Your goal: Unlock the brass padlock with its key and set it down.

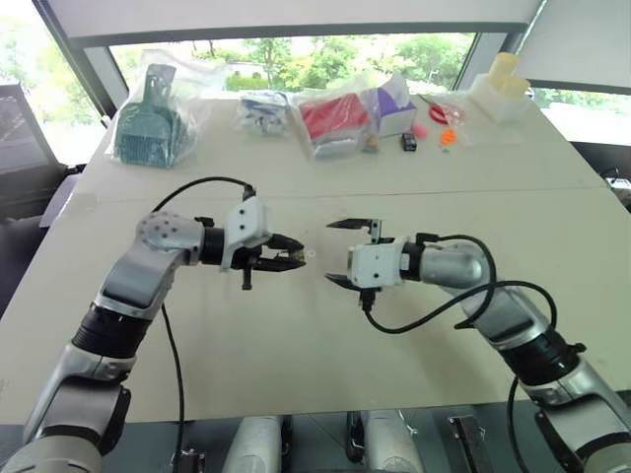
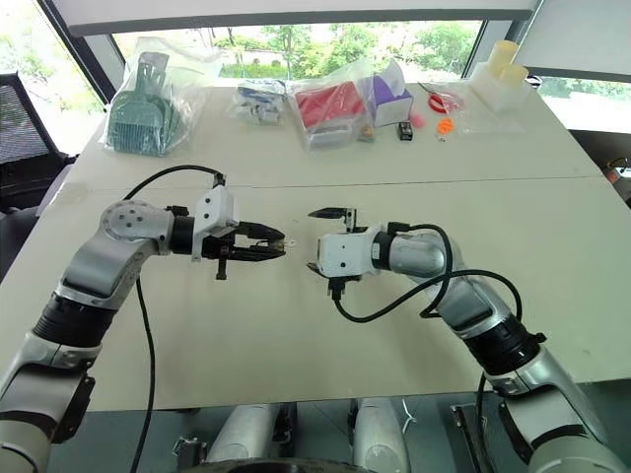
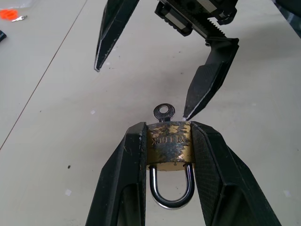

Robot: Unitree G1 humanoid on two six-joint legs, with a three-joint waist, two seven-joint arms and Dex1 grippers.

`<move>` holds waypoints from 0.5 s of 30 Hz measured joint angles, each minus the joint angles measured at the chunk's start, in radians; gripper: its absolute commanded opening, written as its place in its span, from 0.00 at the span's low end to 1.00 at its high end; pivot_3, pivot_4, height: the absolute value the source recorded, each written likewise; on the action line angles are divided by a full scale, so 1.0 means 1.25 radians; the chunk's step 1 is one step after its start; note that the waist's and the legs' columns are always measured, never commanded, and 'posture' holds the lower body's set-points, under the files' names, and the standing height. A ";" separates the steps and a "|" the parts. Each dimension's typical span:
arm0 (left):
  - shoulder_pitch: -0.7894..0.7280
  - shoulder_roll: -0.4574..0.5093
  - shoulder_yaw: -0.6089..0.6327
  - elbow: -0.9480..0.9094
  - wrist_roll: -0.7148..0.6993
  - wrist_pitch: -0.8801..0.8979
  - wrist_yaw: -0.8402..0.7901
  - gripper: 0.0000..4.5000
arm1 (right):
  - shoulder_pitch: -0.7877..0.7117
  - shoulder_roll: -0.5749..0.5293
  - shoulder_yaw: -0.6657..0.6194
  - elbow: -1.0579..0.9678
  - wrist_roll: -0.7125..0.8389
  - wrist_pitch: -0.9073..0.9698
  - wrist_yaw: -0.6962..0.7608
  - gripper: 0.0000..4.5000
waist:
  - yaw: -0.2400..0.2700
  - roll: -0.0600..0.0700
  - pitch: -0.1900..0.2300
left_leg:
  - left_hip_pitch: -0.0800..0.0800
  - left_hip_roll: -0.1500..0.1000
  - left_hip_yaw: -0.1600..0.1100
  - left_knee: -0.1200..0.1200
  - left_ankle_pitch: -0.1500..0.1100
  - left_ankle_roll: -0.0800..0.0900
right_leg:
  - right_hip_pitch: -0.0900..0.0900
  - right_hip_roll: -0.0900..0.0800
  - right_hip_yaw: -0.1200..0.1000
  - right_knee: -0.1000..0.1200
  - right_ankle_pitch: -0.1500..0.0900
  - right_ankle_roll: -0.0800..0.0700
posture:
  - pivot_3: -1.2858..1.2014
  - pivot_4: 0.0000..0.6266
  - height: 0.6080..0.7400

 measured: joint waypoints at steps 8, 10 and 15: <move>-0.050 0.000 -0.002 0.062 0.023 -0.045 -0.027 0.18 | -0.020 0.037 -0.001 0.026 -0.057 -0.085 -0.036 1.00 | 0.001 0.000 0.000 | 0.000 0.000 0.000 0.000 0.000 0.000 | 0.000 0.000 0.000 0.000 0.000 0.000 | 0.52 0.24 1.00; -0.050 -0.004 -0.003 0.069 0.030 -0.046 -0.029 0.18 | -0.020 0.039 -0.001 0.027 -0.060 -0.087 -0.036 1.00 | 0.000 0.000 0.000 | 0.000 0.000 0.000 0.000 0.000 0.000 | 0.000 0.000 0.000 0.000 0.000 0.000 | 0.52 0.24 1.00; -0.050 -0.017 -0.004 0.070 0.037 -0.061 -0.029 0.18 | -0.020 0.048 -0.001 0.027 -0.062 -0.100 -0.036 0.60 | 0.001 0.000 0.000 | 0.000 0.000 0.000 0.000 0.000 0.000 | 0.000 0.000 0.000 0.000 0.000 0.000 | 0.52 0.24 1.00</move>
